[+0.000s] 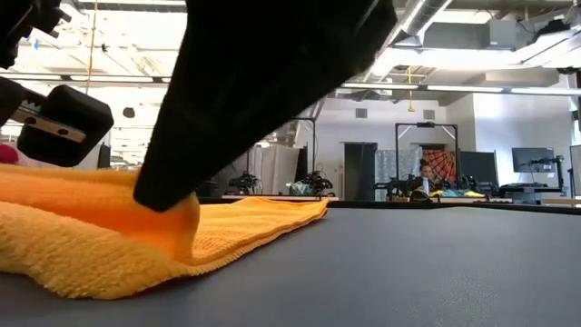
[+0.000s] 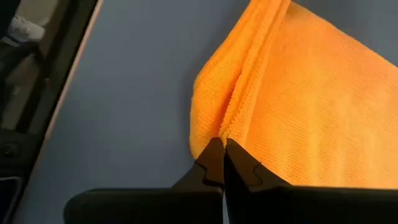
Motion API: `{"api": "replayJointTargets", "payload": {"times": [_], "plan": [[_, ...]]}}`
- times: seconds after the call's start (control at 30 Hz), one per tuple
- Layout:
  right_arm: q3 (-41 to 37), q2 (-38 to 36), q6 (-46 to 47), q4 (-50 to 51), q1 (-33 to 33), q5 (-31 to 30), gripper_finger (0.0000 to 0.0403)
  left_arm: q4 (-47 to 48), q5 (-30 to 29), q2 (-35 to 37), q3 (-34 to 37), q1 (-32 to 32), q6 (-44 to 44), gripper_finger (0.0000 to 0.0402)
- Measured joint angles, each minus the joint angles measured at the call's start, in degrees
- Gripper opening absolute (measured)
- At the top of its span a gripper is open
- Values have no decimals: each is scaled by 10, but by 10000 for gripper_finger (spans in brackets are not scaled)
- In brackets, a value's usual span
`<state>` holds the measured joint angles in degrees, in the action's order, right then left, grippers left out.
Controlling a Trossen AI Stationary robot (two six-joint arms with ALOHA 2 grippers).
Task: Roll towel
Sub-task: Roll the yellow microfiber cloth
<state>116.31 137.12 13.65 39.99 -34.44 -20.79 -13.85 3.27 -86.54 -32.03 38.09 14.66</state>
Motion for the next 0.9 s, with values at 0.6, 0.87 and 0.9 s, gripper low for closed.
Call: {"api": "replayJointTargets", "payload": {"times": [0.6, 0.87, 0.9], "plan": [[-3, 17, 9, -27, 24, 115, 83, -2, 2, 0, 0, 0, 2, 0], [-2, 33, -15, -52, 30, 128, 134, -4, 3, 0, 0, 1, 2, 0], [-2, 33, -15, -52, 29, 120, 134, -4, 2, 0, 0, 1, 2, 0]]}}
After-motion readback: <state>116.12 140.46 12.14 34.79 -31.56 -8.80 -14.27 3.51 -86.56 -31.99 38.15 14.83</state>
